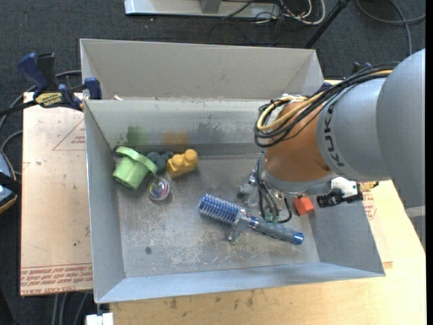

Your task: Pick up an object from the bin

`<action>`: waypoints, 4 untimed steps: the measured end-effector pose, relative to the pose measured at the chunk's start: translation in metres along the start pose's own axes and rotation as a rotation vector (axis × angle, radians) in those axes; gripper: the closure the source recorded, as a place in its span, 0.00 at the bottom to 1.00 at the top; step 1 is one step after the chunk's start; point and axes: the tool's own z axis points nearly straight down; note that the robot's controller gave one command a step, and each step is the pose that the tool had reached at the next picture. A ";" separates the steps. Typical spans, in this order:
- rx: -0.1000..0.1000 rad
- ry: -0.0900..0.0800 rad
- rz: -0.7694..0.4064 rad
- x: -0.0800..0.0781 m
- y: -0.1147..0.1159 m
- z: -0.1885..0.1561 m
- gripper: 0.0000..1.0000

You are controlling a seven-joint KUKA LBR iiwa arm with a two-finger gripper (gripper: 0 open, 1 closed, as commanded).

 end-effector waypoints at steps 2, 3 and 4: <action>0.007 0.005 -0.018 0.014 0.008 -0.028 0.00; 0.002 -0.003 0.222 0.021 0.007 -0.001 0.00; 0.004 0.002 0.219 0.020 0.009 -0.003 0.00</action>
Offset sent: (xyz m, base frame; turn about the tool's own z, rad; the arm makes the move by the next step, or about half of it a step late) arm -0.0177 0.0207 0.0259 -0.0640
